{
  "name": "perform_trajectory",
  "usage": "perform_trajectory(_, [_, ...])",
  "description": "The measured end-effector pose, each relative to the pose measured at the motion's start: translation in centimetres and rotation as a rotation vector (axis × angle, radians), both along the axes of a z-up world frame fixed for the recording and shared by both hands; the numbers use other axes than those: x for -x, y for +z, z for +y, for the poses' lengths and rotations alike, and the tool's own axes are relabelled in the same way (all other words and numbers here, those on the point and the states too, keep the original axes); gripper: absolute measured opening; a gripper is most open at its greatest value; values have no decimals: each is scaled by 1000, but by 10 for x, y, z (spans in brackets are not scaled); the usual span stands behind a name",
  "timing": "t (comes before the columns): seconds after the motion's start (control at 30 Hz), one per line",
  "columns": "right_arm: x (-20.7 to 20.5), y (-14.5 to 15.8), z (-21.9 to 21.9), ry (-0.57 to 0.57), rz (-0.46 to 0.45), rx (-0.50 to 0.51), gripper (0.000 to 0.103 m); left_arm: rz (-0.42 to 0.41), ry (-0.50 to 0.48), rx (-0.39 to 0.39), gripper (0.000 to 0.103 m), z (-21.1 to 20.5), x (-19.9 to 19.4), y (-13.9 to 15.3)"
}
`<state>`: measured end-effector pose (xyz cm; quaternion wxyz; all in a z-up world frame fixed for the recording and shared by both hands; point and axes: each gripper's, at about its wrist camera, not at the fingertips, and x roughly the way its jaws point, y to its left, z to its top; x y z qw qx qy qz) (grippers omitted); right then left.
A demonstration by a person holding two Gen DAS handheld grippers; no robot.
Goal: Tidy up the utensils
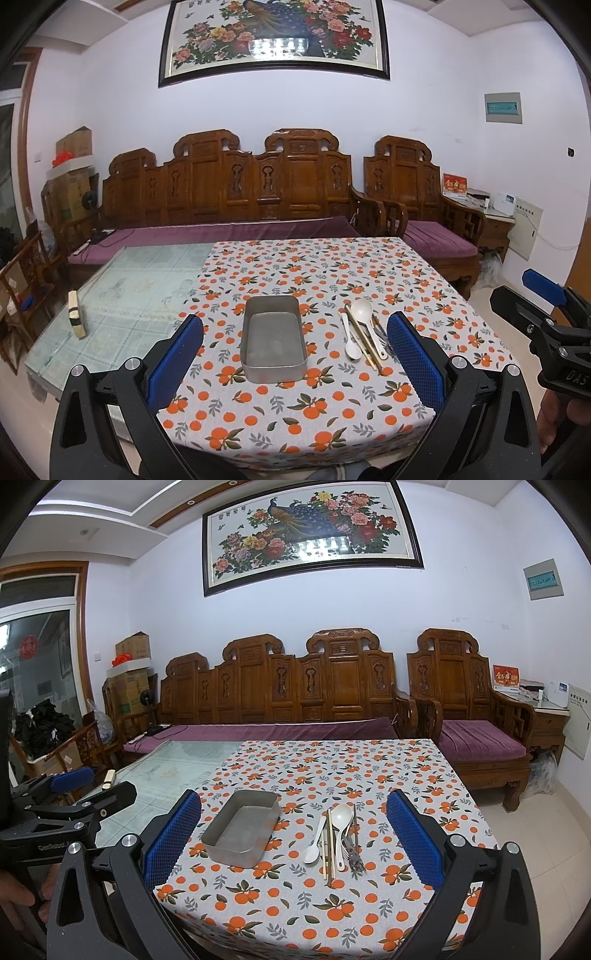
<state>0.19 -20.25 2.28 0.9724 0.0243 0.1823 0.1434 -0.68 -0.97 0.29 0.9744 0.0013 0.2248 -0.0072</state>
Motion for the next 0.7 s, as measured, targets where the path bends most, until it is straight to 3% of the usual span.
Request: perform_trajectory(0.7, [2,1,2,1,3,-1,100,5,-6,-7,96,-2,-1,1])
